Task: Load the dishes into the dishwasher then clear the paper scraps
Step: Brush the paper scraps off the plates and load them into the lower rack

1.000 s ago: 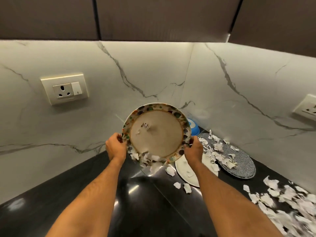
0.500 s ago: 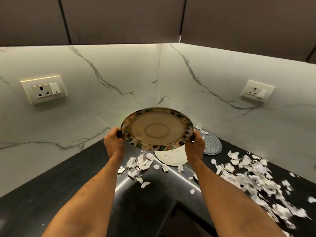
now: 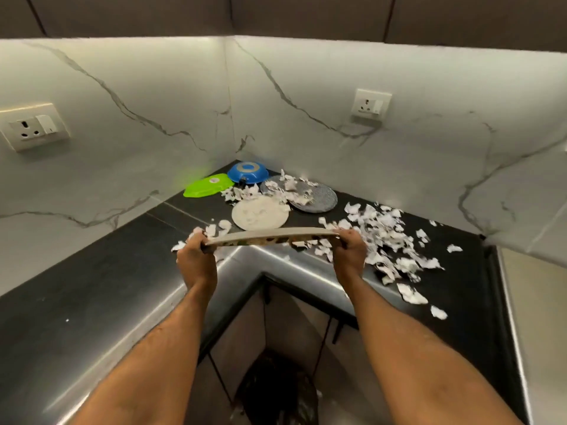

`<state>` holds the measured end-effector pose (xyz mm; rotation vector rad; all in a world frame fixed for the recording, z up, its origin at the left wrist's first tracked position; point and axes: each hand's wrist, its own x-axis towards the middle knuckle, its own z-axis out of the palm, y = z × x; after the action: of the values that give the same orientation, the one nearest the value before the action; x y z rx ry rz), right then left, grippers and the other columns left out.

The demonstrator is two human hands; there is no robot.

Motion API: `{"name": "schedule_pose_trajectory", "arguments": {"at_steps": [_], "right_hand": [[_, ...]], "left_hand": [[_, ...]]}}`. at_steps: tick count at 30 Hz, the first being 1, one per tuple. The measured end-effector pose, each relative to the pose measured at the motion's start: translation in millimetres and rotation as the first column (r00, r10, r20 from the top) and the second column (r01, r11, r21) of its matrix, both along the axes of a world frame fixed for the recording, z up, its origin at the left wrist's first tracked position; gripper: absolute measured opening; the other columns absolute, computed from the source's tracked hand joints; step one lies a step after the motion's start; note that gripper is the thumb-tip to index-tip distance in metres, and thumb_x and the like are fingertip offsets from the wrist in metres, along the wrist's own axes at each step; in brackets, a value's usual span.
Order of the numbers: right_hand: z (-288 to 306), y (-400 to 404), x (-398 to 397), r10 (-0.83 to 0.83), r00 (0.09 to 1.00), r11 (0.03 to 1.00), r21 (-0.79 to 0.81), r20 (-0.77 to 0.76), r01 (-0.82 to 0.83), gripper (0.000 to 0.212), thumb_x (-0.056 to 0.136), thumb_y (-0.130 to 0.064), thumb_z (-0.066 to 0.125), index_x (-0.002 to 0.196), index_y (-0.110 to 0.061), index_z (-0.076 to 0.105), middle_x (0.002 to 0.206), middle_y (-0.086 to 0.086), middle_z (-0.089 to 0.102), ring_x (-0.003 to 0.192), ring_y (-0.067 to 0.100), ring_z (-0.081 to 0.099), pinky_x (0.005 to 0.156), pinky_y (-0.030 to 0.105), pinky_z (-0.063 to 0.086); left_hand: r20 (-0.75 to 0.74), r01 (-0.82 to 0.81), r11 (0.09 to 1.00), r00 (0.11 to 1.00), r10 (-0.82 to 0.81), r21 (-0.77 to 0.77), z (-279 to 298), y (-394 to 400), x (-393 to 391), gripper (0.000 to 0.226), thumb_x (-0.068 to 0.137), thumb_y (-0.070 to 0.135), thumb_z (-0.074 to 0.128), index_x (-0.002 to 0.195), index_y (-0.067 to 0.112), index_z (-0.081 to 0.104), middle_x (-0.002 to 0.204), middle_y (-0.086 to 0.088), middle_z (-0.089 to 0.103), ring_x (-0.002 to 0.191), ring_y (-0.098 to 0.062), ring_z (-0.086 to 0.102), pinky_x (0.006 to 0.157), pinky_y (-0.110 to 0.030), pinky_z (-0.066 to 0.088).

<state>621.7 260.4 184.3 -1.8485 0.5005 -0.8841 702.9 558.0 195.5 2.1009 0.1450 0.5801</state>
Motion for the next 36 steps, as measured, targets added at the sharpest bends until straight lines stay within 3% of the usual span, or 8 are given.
{"name": "schedule_pose_trajectory", "arguments": {"at_steps": [6, 9, 13, 18, 24, 29, 32, 36], "right_hand": [[-18.3, -18.6, -122.3, 0.09, 0.992, 0.964, 0.259, -0.091, -0.063, 0.024, 0.082, 0.004, 0.076, 0.104, -0.005, 0.079, 0.091, 0.004, 0.076, 0.075, 0.003, 0.069, 0.061, 0.014, 0.052], [-26.1, -27.3, -167.7, 0.103, 0.982, 0.957, 0.284, -0.157, -0.055, 0.025, 0.084, 0.005, 0.072, 0.104, -0.007, 0.079, 0.099, 0.007, 0.077, 0.086, 0.005, 0.07, 0.073, 0.011, 0.054], [-34.8, -27.7, -226.8, 0.087, 0.983, 0.864, 0.504, -0.161, 0.006, 0.029, 0.083, 0.013, 0.063, 0.099, -0.005, 0.079, 0.094, 0.006, 0.078, 0.087, 0.016, 0.073, 0.076, 0.017, 0.058], [-59.0, -1.7, -308.3, -0.003, 0.994, 0.777, 0.626, -0.109, 0.071, 0.02, 0.084, 0.0, 0.064, 0.097, 0.004, 0.078, 0.091, 0.015, 0.076, 0.079, 0.018, 0.071, 0.071, 0.029, 0.058], [-134.1, 24.5, -402.4, -0.01, 0.936, 0.835, 0.512, -0.352, 0.201, 0.019, 0.086, 0.002, 0.072, 0.103, -0.004, 0.078, 0.098, 0.009, 0.077, 0.095, 0.023, 0.072, 0.092, 0.039, 0.058], [-169.3, 24.9, -471.0, -0.039, 0.875, 0.866, 0.42, -0.483, 0.271, 0.025, 0.089, 0.003, 0.064, 0.11, -0.007, 0.072, 0.099, 0.01, 0.075, 0.092, 0.024, 0.07, 0.084, 0.033, 0.056], [-193.5, 10.4, -511.5, -0.076, 0.816, 0.861, 0.375, -0.574, 0.344, 0.031, 0.09, 0.004, 0.061, 0.12, 0.0, 0.068, 0.108, 0.015, 0.072, 0.102, 0.028, 0.067, 0.091, 0.036, 0.052], [-220.9, -10.9, -584.2, -0.168, 0.743, 0.833, 0.31, -0.648, 0.459, 0.021, 0.089, 0.009, 0.057, 0.097, 0.0, 0.074, 0.098, 0.017, 0.073, 0.093, 0.026, 0.063, 0.084, 0.036, 0.049]], "left_hand": [[-0.054, 0.137, 0.99, 0.989, -0.136, 0.015, -19.6, -16.5, -103.5, 0.011, 0.077, 0.004, 0.062, 0.071, 0.013, 0.062, 0.07, -0.006, 0.067, 0.068, -0.026, 0.058, 0.058, -0.034, 0.042], [-0.074, 0.194, 0.981, 0.978, -0.195, -0.019, -28.7, -18.4, -140.3, 0.016, 0.072, 0.002, 0.068, 0.067, 0.014, 0.06, 0.065, -0.001, 0.063, 0.066, -0.022, 0.058, 0.054, -0.027, 0.038], [-0.097, 0.293, 0.953, 0.949, -0.299, -0.075, -47.1, -15.3, -181.8, 0.012, 0.075, -0.004, 0.072, 0.079, 0.007, 0.074, 0.072, -0.004, 0.069, 0.069, -0.018, 0.063, 0.059, -0.018, 0.043], [-0.228, 0.29, 0.938, 0.916, -0.33, -0.19, -97.0, 0.0, -237.8, 0.026, 0.077, -0.011, 0.066, 0.094, 0.004, 0.078, 0.087, -0.005, 0.074, 0.083, -0.02, 0.069, 0.083, -0.038, 0.058], [-0.411, 0.31, 0.934, 0.839, -0.357, -0.177, -147.3, 23.5, -334.2, 0.015, 0.09, 0.001, 0.069, 0.102, 0.001, 0.078, 0.097, -0.012, 0.076, 0.086, -0.02, 0.069, 0.089, -0.041, 0.058], [-0.541, 0.309, 0.932, 0.76, -0.361, -0.188, -163.6, 3.5, -397.1, 0.027, 0.09, -0.004, 0.068, 0.117, -0.003, 0.071, 0.11, -0.018, 0.073, 0.099, -0.023, 0.068, 0.102, -0.035, 0.05], [-0.585, 0.367, 0.916, 0.711, -0.39, -0.163, -175.9, -20.6, -427.6, 0.029, 0.092, -0.001, 0.066, 0.121, -0.003, 0.069, 0.115, -0.018, 0.071, 0.111, -0.028, 0.066, 0.101, -0.028, 0.042], [-0.66, 0.466, 0.875, 0.618, -0.427, -0.13, -219.4, -71.6, -468.6, 0.027, 0.093, 0.002, 0.066, 0.119, -0.001, 0.07, 0.116, -0.017, 0.072, 0.113, -0.032, 0.065, 0.106, -0.039, 0.045]]}}
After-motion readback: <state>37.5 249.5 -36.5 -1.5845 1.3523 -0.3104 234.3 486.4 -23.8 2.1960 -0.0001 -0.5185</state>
